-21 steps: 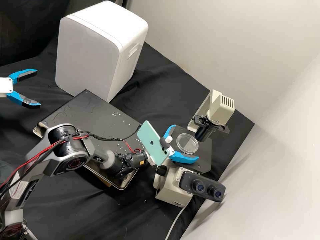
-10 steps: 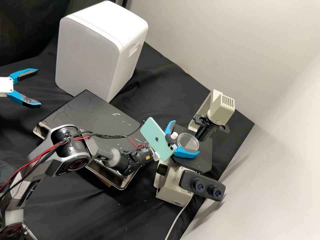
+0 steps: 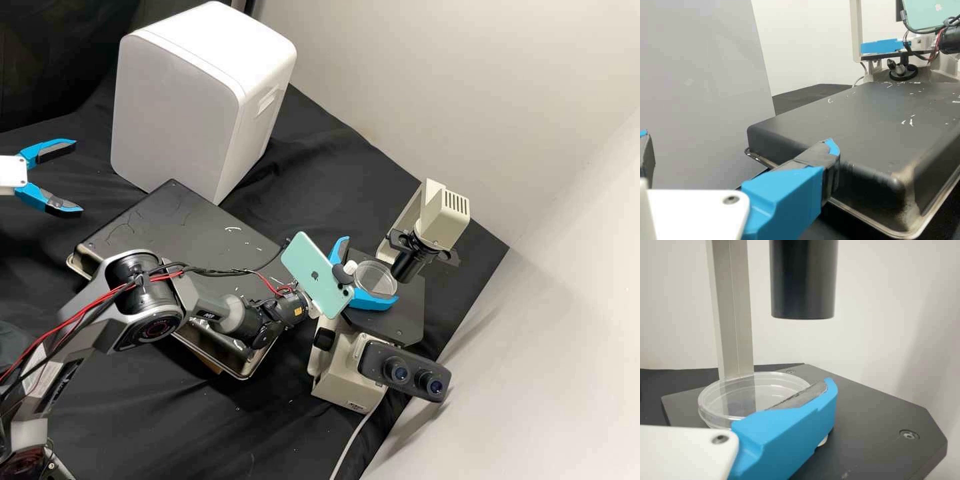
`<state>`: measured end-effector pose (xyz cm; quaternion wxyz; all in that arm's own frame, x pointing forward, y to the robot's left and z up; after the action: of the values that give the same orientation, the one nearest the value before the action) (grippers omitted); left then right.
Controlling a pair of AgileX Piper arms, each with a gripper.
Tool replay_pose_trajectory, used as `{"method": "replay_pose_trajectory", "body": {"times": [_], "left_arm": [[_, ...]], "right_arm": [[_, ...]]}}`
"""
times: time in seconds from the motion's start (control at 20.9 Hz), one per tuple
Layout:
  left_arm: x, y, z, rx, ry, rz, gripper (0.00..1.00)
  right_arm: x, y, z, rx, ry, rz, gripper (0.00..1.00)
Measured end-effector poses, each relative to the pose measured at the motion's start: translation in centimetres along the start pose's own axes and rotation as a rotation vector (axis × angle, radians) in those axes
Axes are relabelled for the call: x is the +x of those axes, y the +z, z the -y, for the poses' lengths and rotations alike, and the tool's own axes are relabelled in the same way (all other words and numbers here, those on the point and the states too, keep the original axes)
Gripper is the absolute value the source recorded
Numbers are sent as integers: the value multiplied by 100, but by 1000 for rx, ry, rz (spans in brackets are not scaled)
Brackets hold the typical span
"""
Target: Place the petri dish on the bench
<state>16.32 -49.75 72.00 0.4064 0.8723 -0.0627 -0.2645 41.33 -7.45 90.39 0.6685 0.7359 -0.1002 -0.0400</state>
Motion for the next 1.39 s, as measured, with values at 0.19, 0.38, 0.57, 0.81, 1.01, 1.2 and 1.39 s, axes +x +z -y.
{"method": "replay_pose_trajectory", "body": {"times": [0.19,0.38,0.57,0.81,1.01,1.2,1.39], "left_arm": [[0,0,0,0,0,0,100],[17,3,-16,0,8,1,100],[20,2,-9,0,4,0,100],[24,1,6,0,-4,0,100],[24,1,6,0,-4,0,100],[24,1,6,0,-4,0,100],[24,1,6,0,-4,0,100]], "right_arm": [[0,0,0,3,0,0,100],[0,0,0,3,0,0,0],[-3,-1,2,4,2,-4,0],[-8,11,10,11,10,-11,0],[-13,14,11,11,11,-12,0],[-19,18,9,12,15,-18,0],[-22,23,13,12,14,-16,0]]}}
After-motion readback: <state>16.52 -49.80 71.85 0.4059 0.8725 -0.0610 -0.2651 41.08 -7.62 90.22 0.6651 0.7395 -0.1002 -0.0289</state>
